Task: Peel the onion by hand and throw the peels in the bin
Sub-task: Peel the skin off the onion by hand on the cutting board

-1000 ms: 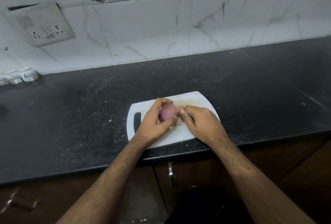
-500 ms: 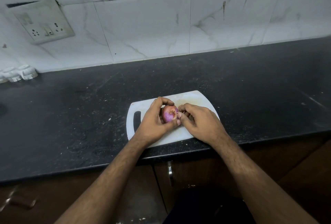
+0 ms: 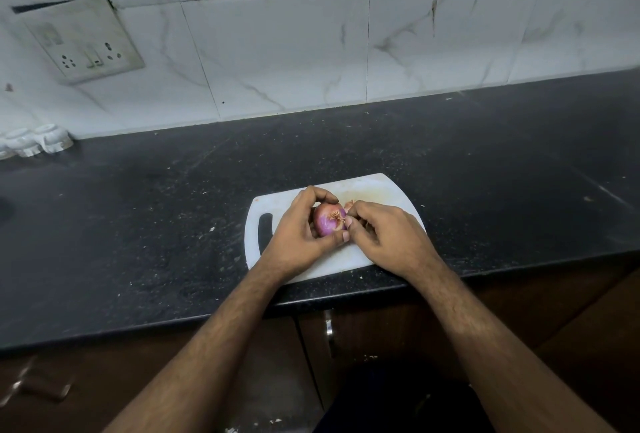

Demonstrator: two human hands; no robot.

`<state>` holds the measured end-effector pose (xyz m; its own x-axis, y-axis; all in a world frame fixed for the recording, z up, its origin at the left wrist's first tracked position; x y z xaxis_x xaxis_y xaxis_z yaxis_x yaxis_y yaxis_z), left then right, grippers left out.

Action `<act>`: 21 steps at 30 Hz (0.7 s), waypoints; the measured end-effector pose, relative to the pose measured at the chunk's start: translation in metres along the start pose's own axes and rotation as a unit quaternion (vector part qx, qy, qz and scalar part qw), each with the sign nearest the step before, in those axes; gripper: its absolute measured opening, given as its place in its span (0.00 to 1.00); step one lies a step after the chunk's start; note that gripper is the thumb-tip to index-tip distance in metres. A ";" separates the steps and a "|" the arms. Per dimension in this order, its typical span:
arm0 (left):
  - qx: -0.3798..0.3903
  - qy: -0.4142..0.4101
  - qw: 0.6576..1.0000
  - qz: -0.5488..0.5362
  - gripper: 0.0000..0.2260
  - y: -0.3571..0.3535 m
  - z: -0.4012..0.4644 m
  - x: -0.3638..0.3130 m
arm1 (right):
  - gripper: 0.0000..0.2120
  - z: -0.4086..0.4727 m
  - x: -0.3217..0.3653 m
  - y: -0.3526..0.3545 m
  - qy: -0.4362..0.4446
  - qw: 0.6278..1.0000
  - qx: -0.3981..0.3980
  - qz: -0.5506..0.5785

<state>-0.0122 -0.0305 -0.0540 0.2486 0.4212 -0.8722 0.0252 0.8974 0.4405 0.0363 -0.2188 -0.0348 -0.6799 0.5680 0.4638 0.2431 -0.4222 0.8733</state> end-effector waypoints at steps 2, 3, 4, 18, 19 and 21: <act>-0.002 0.002 1.000 0.001 0.23 0.000 0.000 -0.001 | 0.07 0.000 0.000 0.000 0.001 1.000 -0.002 -0.006; -0.003 0.002 1.000 0.001 0.23 0.001 0.000 -0.002 | 0.08 0.000 0.000 0.000 0.001 1.000 -0.003 -0.009; -0.004 0.002 1.000 0.000 0.23 0.001 -0.001 -0.003 | 0.09 0.001 0.000 -0.001 0.002 1.000 -0.005 -0.011; -0.007 0.033 0.999 -0.021 0.30 -0.001 -0.009 -0.019 | 0.12 0.002 -0.001 -0.002 -0.035 0.999 -0.029 0.015; -0.007 0.042 0.999 -0.032 0.32 -0.001 -0.010 -0.021 | 0.12 0.002 -0.001 -0.002 -0.034 0.999 -0.028 0.011; -0.007 0.048 0.998 -0.042 0.30 -0.002 -0.010 -0.021 | 0.12 0.002 -0.001 -0.002 -0.035 0.999 -0.028 0.005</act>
<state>-0.0270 -0.0397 -0.0382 0.1524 0.3546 -0.9225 0.0283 0.9315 0.3627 0.0378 -0.2167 -0.0369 -0.6268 0.6107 0.4839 0.2090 -0.4665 0.8595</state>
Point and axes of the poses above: each hand's wrist, its own z-axis towards the middle knuckle, its own y-axis out of the back of the hand, x = y × z, the point moved 1 cm from there along z, towards the middle knuckle, and after that the axes turned 14 degrees about x, right-handed, at the moved point
